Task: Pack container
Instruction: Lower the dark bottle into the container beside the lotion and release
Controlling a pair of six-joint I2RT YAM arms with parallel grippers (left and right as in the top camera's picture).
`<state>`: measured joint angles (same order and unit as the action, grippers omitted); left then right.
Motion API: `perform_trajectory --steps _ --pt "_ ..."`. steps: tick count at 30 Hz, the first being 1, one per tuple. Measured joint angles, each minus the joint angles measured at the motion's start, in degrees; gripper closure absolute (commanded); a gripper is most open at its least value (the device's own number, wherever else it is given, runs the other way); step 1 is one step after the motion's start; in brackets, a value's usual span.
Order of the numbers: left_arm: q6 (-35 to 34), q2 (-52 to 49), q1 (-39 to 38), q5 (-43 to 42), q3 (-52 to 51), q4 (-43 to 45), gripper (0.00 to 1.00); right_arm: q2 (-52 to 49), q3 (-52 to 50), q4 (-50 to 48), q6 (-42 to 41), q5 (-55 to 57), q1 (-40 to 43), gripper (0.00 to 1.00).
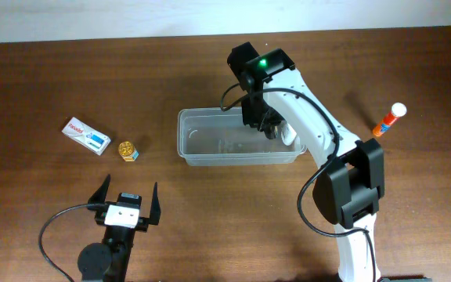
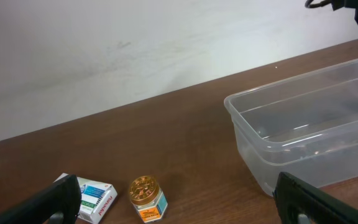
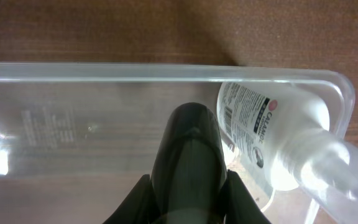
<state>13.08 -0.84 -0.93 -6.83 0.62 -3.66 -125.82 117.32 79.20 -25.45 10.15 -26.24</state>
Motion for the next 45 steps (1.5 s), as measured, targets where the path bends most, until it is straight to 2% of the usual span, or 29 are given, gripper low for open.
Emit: perform_trajectory --steps 45 --pt "0.0 0.0 0.0 0.0 0.0 0.0 0.01 0.0 -7.26 -8.09 -1.33 2.49 1.51 0.81"
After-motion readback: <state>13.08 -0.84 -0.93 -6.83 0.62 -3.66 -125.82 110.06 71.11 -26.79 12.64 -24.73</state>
